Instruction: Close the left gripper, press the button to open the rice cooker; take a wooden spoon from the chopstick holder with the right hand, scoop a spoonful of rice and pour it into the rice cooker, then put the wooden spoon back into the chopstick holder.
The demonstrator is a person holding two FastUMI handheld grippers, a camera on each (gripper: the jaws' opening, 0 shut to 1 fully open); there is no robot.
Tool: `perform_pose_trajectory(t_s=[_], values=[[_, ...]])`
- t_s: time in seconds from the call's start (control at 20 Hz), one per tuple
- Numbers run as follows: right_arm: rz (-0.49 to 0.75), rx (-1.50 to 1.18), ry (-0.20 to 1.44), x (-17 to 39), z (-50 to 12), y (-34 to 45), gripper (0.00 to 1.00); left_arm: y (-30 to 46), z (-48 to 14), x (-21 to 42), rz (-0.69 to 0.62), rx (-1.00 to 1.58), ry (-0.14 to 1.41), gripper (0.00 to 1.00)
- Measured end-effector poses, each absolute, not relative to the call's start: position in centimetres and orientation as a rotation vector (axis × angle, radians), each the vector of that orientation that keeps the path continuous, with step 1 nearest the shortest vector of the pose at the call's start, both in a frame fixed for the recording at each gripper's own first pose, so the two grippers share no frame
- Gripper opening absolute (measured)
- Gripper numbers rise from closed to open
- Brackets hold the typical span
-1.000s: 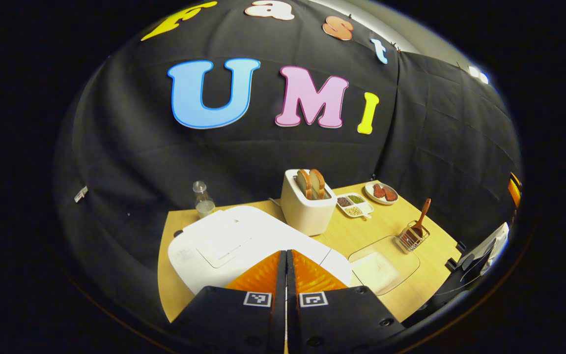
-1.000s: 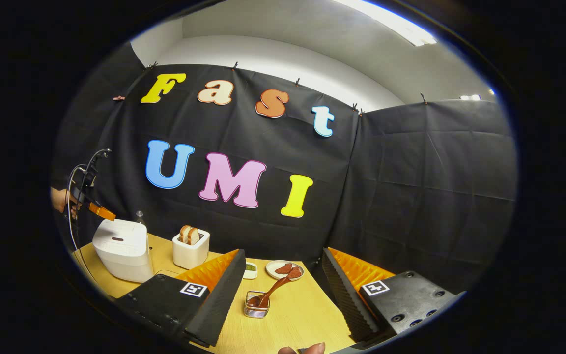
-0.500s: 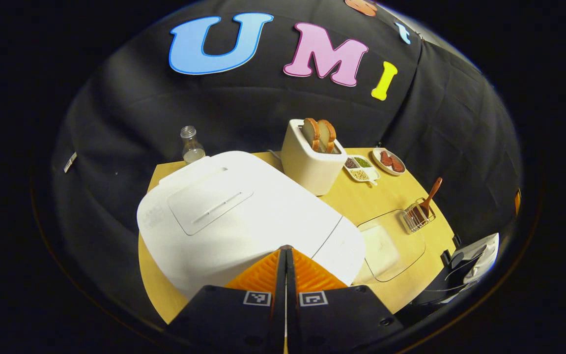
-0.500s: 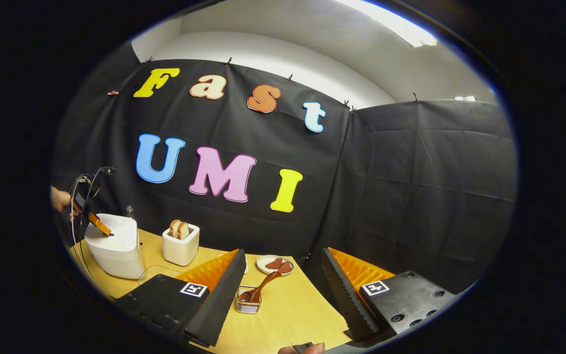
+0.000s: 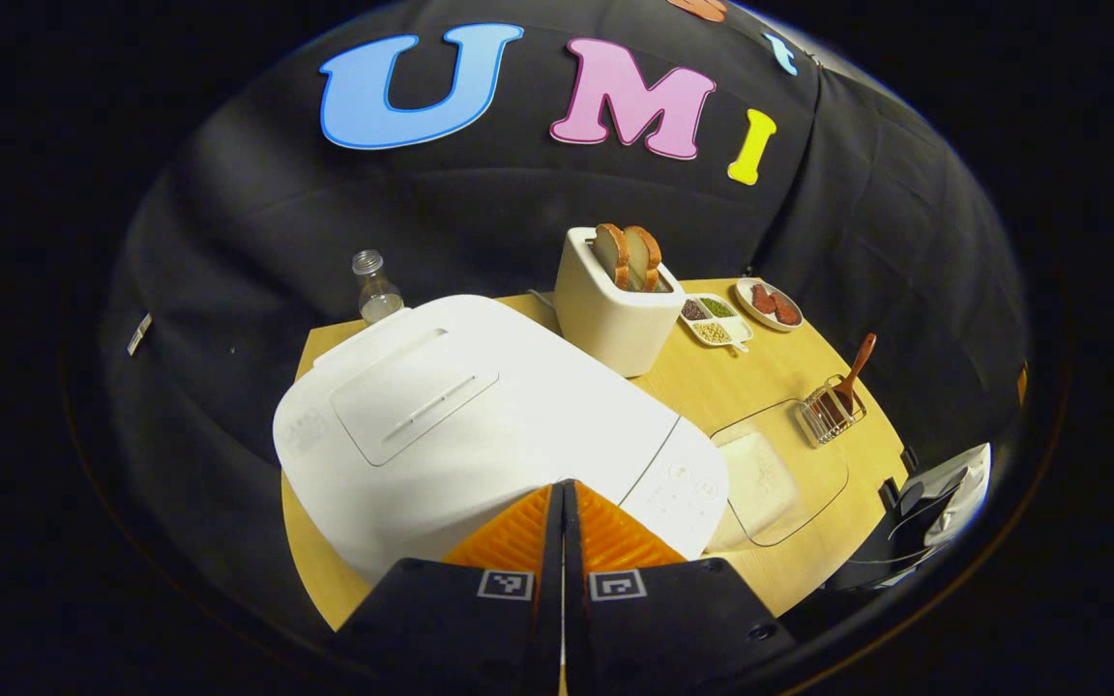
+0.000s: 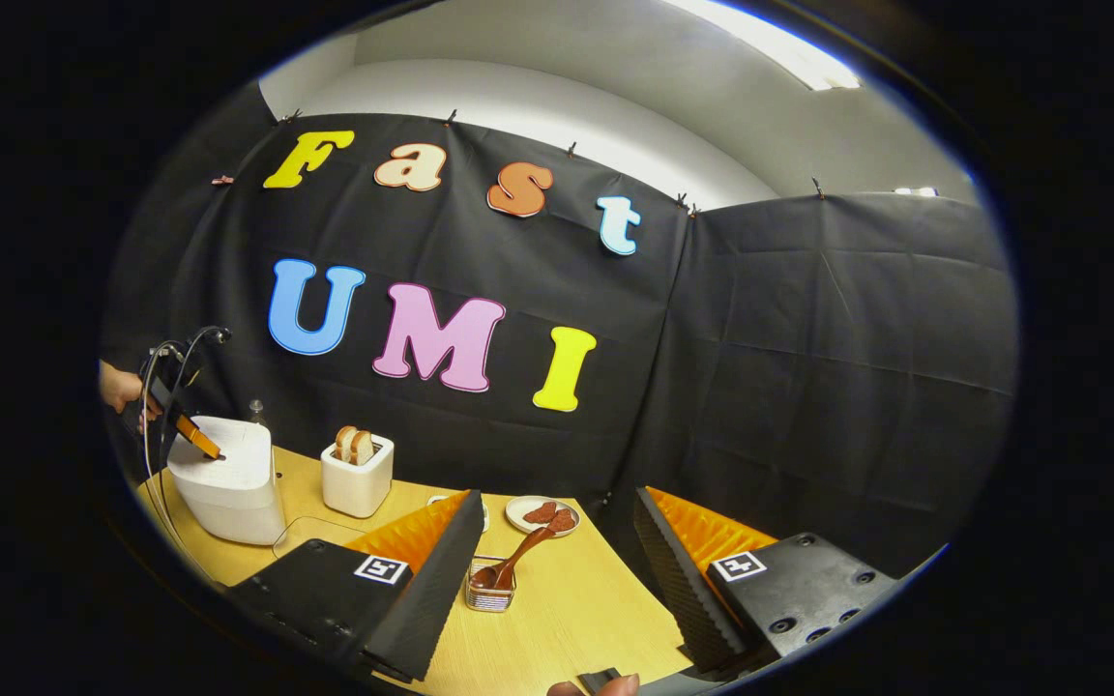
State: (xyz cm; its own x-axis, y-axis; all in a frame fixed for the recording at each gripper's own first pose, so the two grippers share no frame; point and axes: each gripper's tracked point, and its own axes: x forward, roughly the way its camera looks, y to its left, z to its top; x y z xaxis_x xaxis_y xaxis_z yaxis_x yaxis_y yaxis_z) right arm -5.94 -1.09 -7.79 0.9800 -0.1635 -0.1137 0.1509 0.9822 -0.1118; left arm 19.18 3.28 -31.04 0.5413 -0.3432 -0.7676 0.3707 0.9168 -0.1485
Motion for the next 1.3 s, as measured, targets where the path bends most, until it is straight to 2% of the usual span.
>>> perform_pose_trajectory(t_s=[0.3,0.4,0.55,0.75,0.95,1.05,1.1,1.15,1.2,1.3], values=[[-0.149,-0.101,0.139,-6.1,-8.3,-0.9,0.98,2.9,-32.0,19.5,-0.418,0.065,0.924,0.08],[-0.148,-0.100,0.136,-6.0,-8.2,-0.9,0.98,2.9,-31.0,19.9,-0.417,0.076,0.885,0.07],[-0.151,-0.101,0.123,-6.0,-7.9,-1.2,0.98,3.6,-27.1,21.3,-0.386,0.089,0.735,0.07],[-0.150,-0.086,0.123,-5.8,-8.0,-1.4,0.98,5.4,-19.2,23.3,-0.294,0.121,0.459,0.07],[-0.137,-0.088,0.103,-5.5,-7.0,-1.1,0.98,6.6,-11.2,22.3,-0.219,0.156,0.219,0.08],[-0.133,-0.108,0.087,-5.3,-6.8,-1.1,0.98,5.8,-9.0,20.4,-0.225,0.139,0.148,0.23],[-0.127,-0.109,0.094,-5.1,-6.9,-0.9,0.98,5.1,-8.1,19.1,-0.234,0.130,0.120,0.42],[-0.116,-0.103,0.099,-5.3,-7.0,-0.6,0.98,4.3,-7.4,17.8,-0.245,0.118,0.092,0.52],[-0.104,-0.097,0.096,-5.2,-6.8,-0.4,0.98,3.5,-6.7,16.3,-0.250,0.104,0.067,0.72],[-0.088,-0.097,0.085,-4.8,-6.5,0.0,0.98,2.2,-5.4,13.1,-0.250,0.068,0.014,0.86]])
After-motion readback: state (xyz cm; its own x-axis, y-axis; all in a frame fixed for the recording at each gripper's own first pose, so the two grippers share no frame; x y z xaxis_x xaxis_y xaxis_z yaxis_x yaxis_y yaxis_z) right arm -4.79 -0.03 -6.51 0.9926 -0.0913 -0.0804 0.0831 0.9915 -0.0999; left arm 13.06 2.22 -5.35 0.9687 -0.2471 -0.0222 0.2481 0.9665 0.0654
